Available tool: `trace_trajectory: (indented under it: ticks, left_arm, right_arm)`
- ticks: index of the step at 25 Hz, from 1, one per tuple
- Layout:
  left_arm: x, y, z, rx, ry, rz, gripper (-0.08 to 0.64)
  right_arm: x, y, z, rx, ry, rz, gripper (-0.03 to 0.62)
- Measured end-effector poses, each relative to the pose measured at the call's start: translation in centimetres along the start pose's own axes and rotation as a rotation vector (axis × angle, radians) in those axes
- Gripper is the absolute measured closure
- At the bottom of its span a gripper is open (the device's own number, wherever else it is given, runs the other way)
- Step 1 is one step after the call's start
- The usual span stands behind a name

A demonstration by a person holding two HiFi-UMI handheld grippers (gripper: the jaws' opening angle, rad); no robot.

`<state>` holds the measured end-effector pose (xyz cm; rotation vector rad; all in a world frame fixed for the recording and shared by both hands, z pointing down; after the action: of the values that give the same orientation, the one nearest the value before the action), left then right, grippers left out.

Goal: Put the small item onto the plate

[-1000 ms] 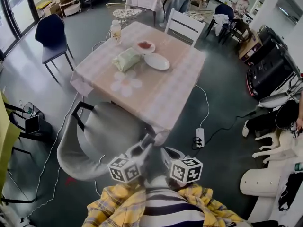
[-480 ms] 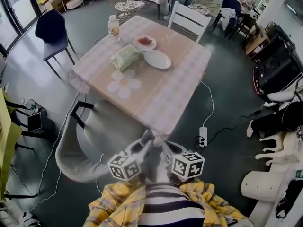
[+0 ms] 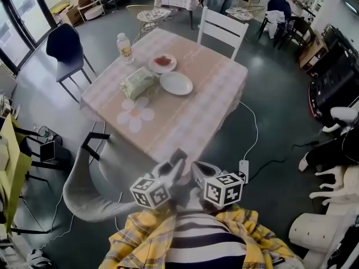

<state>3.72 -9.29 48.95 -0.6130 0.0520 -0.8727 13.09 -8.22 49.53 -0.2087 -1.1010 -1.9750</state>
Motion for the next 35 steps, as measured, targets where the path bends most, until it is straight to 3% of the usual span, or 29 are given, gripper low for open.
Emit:
trace_trajectory:
  ticks: [8,15,30,35]
  left_arm:
    - [2.8,0.7,-0.2,0.008,-0.016,-0.034,0.472]
    - [4.3,-2.2,-2.9,0.009,-0.009,-0.025,0.472]
    - [6.0,-8.2,-6.8,-0.034,-0.019,0.078,0.472]
    - [7.3,-9.0,-7.4,-0.039,-0.020,0.077,0.472]
  right_arm:
    - [0.4,2.7,-2.4,0.021,-0.009,-0.026,0.591]
    - [3.6,1.7,-4.8,-0.001,-0.007,-0.020,0.591]
    - [8.5,0.3,-9.0,-0.037,0.044,0.119,0.591]
    - [9.6,0.6,-10.8,-0.075,0.029,0.114,0.591]
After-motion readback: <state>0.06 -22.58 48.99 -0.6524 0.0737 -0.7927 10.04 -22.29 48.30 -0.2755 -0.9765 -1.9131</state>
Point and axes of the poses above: the fingertips, and each gripper's own axes: x forward along the fingers, y to its right, z out of its underside, the point moved 4 cm from there along -x, backward along the fingers, and after that the axes turned 10 degrees about x, right-handed, at the moved point
